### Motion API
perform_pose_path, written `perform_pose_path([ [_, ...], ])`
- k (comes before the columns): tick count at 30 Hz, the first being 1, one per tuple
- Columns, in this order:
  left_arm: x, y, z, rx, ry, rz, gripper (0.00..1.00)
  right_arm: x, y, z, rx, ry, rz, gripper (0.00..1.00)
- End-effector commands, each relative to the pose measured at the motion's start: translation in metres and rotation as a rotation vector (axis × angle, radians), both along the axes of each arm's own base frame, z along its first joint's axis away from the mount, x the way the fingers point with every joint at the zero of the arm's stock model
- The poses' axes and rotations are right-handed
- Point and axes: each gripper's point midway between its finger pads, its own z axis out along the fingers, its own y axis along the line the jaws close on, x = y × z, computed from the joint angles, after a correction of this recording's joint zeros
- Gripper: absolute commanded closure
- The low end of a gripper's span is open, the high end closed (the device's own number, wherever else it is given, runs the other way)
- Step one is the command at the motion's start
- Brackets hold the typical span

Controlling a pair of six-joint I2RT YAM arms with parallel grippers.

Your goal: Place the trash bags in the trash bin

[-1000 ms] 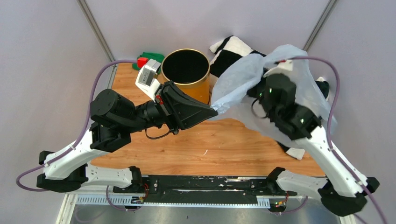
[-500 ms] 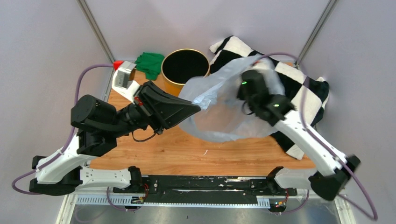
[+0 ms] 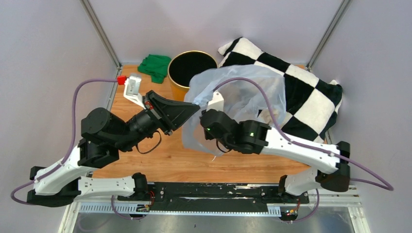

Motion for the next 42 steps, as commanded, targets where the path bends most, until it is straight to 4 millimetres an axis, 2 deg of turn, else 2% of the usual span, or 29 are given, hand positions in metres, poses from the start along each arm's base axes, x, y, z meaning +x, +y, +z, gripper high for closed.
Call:
perform_pose_path([
  [1,0.018,0.031,-0.006,-0.029,0.080,0.148,1.00,-0.015,-0.035,0.069,0.158,-0.032,0.015,0.88],
  [3,0.022,0.030,-0.013,-0.015,0.104,0.166,1.00,-0.024,-0.039,0.074,0.170,-0.005,0.047,0.83],
  [7,0.028,0.025,-0.030,0.019,0.148,0.185,1.00,-0.037,-0.052,0.072,0.165,0.042,0.064,0.65],
  [11,0.030,0.023,-0.055,0.043,0.193,0.195,1.00,-0.040,-0.083,0.068,0.130,0.054,0.008,0.45],
  [14,0.026,0.028,-0.078,0.060,0.225,0.187,1.00,-0.040,-0.120,0.053,0.058,0.065,-0.076,0.31],
  [17,0.016,0.030,-0.099,0.071,0.247,0.137,1.00,-0.046,-0.141,0.027,0.029,0.110,-0.089,0.20],
  [20,0.006,0.031,-0.128,0.116,0.291,0.087,1.00,-0.051,-0.144,-0.008,0.021,0.192,-0.084,0.18],
  [21,0.001,0.032,-0.144,0.137,0.315,0.068,1.00,-0.052,-0.145,-0.020,0.024,0.225,-0.092,0.18],
  [22,-0.003,0.033,-0.157,0.149,0.342,0.050,1.00,-0.054,-0.146,-0.040,0.011,0.263,-0.101,0.18],
  [25,-0.014,0.047,-0.194,0.185,0.426,0.029,1.00,-0.058,-0.139,-0.075,0.083,0.357,-0.093,0.18],
  [27,-0.017,0.058,-0.210,0.178,0.469,0.037,1.00,-0.055,-0.127,-0.090,0.171,0.406,-0.083,0.20],
  [31,-0.018,0.073,-0.225,0.172,0.505,0.061,1.00,-0.056,-0.110,-0.118,0.275,0.483,-0.070,0.20],
  [35,-0.018,0.075,-0.232,0.178,0.517,0.069,1.00,-0.061,-0.086,-0.138,0.391,0.550,-0.025,0.20],
  [38,-0.018,0.076,-0.231,0.180,0.514,0.072,1.00,-0.060,-0.089,-0.159,0.406,0.564,-0.071,0.20],
  [42,-0.018,0.076,-0.231,0.182,0.513,0.073,1.00,-0.048,-0.107,-0.181,0.421,0.542,-0.193,0.22],
])
